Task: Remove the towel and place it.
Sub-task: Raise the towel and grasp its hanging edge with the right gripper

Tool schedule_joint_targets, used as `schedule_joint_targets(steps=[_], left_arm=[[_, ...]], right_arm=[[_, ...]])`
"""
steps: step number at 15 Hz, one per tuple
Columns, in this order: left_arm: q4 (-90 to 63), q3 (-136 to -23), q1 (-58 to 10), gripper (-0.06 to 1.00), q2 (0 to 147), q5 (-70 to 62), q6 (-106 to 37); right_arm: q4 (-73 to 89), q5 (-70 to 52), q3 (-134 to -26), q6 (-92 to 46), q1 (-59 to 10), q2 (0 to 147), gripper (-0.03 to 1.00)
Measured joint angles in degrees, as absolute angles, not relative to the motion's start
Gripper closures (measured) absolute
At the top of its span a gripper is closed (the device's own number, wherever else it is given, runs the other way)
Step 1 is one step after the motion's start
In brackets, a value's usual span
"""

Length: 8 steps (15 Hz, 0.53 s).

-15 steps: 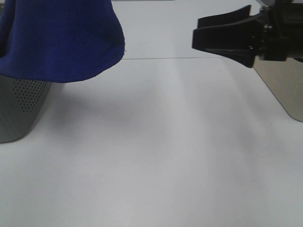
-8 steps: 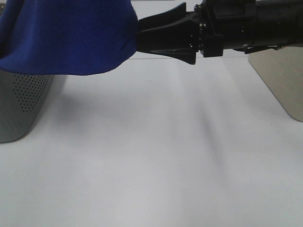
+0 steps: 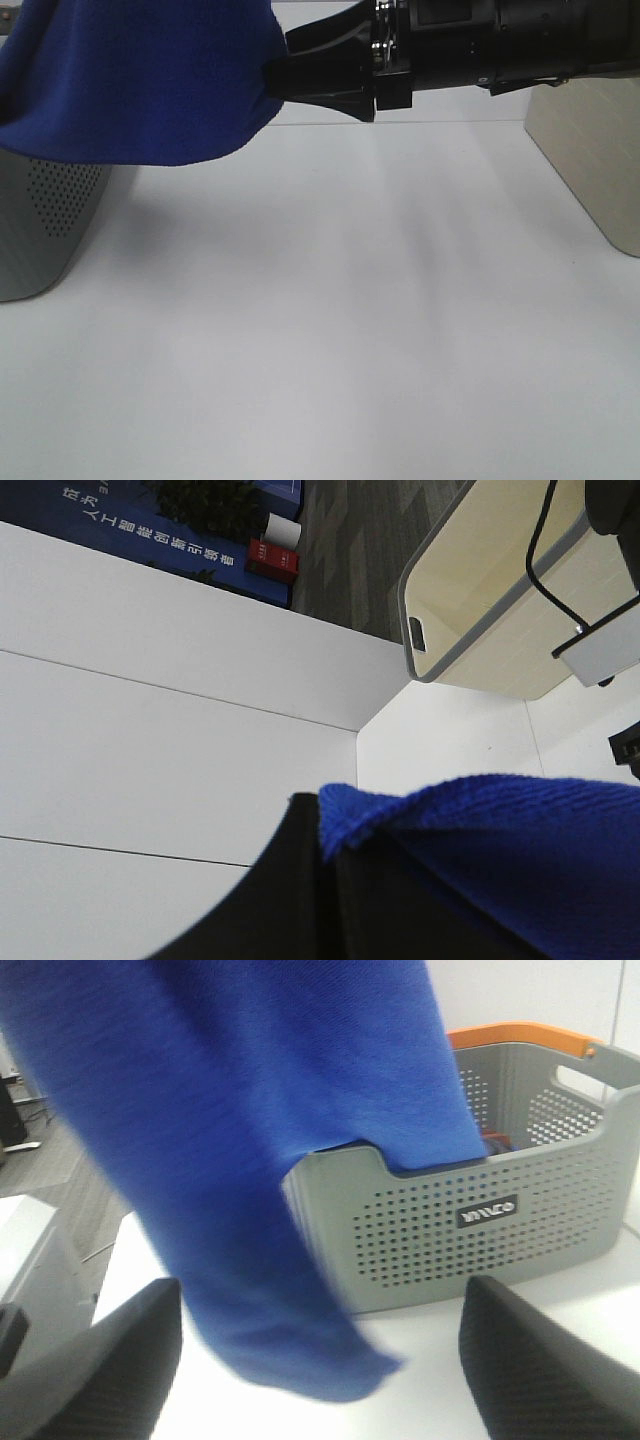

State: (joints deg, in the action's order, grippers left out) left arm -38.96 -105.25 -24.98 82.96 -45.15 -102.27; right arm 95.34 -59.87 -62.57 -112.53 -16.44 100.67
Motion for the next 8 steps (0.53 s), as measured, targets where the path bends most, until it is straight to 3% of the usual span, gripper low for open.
schedule_joint_targets(steps=[3, 8], left_arm=[[-38.96, -105.25, -24.98, 0.94, 83.42, -45.15, -102.27], [-38.04, -105.25, -24.98, 0.94, 84.11, -44.86, -102.16]], right_arm=[[94.65, -68.81, -62.57, -113.67, -18.85, 100.67, 0.22], [89.95, -63.14, -62.57, -113.79, -20.51, 100.67, 0.22]])
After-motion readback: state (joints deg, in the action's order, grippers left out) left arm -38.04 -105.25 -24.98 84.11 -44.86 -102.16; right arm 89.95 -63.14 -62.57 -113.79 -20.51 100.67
